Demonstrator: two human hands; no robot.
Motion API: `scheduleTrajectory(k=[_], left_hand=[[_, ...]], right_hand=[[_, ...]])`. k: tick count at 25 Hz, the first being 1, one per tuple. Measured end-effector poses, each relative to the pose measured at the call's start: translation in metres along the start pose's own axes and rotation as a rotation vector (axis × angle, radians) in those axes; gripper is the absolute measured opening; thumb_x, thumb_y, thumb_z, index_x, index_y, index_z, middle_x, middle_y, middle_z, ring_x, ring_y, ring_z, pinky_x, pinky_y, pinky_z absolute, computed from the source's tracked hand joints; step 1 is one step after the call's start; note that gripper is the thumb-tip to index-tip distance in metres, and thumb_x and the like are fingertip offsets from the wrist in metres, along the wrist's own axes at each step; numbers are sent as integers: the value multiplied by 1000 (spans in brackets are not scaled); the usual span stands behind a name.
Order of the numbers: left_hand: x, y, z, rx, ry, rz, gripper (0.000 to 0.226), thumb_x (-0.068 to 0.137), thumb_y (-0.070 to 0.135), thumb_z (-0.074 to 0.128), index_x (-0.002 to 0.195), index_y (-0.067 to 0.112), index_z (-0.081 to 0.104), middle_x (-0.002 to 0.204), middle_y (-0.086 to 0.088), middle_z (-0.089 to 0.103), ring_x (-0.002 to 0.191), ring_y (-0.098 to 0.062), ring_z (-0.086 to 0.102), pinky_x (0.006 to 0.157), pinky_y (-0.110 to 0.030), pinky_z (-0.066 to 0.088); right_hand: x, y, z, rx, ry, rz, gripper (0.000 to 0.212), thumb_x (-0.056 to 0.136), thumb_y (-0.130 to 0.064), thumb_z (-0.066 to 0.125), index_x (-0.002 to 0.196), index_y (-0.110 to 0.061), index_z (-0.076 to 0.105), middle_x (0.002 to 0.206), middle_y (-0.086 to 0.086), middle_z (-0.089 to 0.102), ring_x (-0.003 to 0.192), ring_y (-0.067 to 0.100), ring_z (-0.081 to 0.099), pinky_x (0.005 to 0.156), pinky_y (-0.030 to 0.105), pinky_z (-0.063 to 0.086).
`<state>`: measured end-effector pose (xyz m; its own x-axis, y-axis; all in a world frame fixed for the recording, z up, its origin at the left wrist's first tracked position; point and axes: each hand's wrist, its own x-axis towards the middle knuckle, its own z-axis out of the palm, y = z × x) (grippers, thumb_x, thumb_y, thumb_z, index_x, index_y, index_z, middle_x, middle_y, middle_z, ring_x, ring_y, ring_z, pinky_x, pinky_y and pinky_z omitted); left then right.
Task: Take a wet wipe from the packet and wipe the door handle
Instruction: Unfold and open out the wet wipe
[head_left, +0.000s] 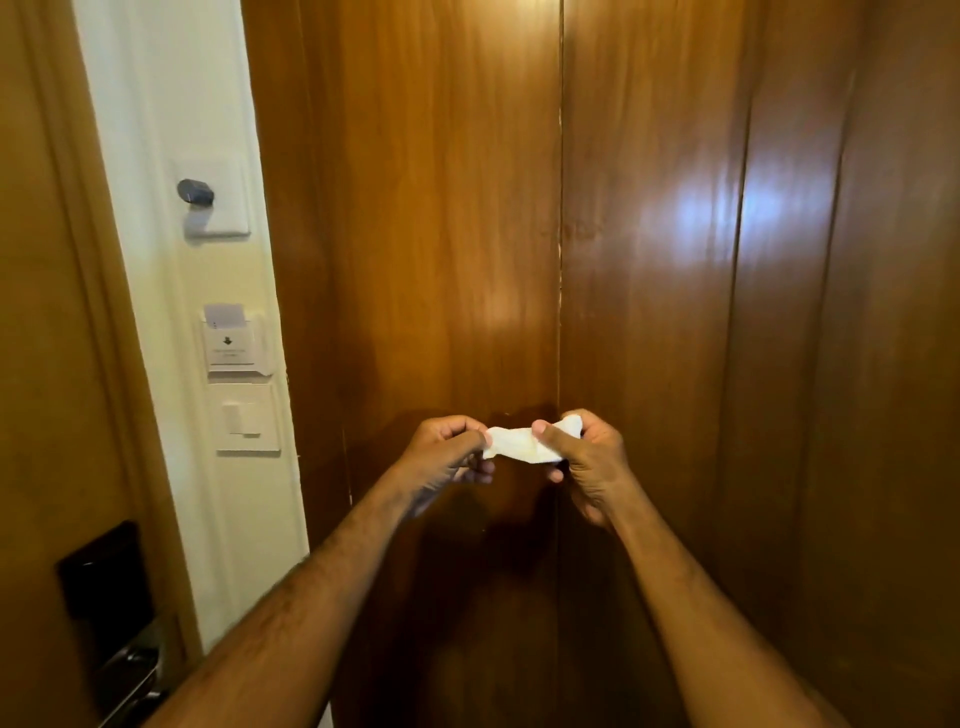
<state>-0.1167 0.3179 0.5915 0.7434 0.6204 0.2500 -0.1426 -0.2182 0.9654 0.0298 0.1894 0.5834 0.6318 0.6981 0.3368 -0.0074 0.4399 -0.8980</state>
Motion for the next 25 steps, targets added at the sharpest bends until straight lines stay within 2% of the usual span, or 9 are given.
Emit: scheduleTrajectory(k=[4, 8, 12, 15, 17, 19, 20, 22, 25], left_hand=[[4, -4, 3, -117, 62, 15, 21, 101, -2, 54, 88, 5, 69, 81, -12, 71, 63, -16, 72, 58, -27, 63], [8, -9, -4, -243, 162, 20, 26, 102, -4, 49, 85, 5, 66, 75, -11, 73, 64, -18, 75, 60, -29, 65], [14, -10, 0, -340, 268, 9, 21, 104, 0, 45, 92, 4, 62, 81, -15, 73, 62, -14, 75, 56, -27, 63], [19, -6, 11, -354, 291, -23, 20, 107, 6, 40, 99, 4, 58, 93, -17, 72, 64, -13, 77, 53, -26, 61], [22, -3, 18, -314, 297, -55, 21, 108, 7, 36, 106, 2, 57, 94, -20, 69, 54, -10, 71, 49, -25, 59], [25, 0, 24, -242, 327, -84, 24, 107, 6, 34, 114, -3, 56, 90, -20, 67, 45, -7, 64, 44, -24, 56], [27, 0, 26, -215, 345, -88, 26, 106, 5, 33, 117, -5, 55, 86, -19, 66, 44, -8, 63, 43, -24, 55], [28, 2, 27, -188, 390, -88, 28, 106, 3, 34, 119, -8, 56, 80, -16, 65, 44, -10, 64, 41, -24, 54], [32, 4, 11, -162, 494, -101, 34, 105, 0, 31, 128, -9, 55, 80, -15, 63, 54, -17, 62, 39, -24, 50]], right_hand=[[-2, 0, -12, 126, -138, 148, 26, 84, 0, 69, 68, -15, 54, 76, 11, 57, 57, 15, 50, 35, 19, 37], [-5, -2, -34, 222, -133, 102, 34, 78, -8, 70, 56, -22, 48, 82, 5, 62, 76, 16, 57, 45, 23, 43], [-10, 6, -43, 371, -211, 177, 28, 73, 1, 63, 57, -18, 49, 104, 20, 63, 88, 29, 68, 57, 33, 59], [-15, 9, -37, 469, -316, 243, 14, 71, 4, 54, 72, -9, 54, 118, 28, 62, 105, 43, 64, 63, 35, 58], [-15, 9, -32, 574, -299, 238, 20, 67, 5, 52, 84, -4, 58, 112, 28, 63, 90, 38, 67, 52, 31, 50], [-15, 6, -24, 617, -267, 227, 15, 66, 2, 55, 77, -5, 62, 99, 22, 66, 73, 27, 64, 43, 26, 43], [-15, 3, -21, 578, -258, 215, 10, 68, 0, 56, 69, -7, 62, 92, 19, 67, 68, 23, 63, 40, 25, 42], [-12, 2, -20, 406, -239, 195, 20, 73, -5, 60, 55, -14, 61, 75, 13, 67, 58, 18, 61, 38, 21, 41], [-10, 7, -36, 93, -210, 197, 32, 76, -14, 77, 56, -19, 53, 54, 0, 49, 43, 10, 45, 37, 21, 36]])
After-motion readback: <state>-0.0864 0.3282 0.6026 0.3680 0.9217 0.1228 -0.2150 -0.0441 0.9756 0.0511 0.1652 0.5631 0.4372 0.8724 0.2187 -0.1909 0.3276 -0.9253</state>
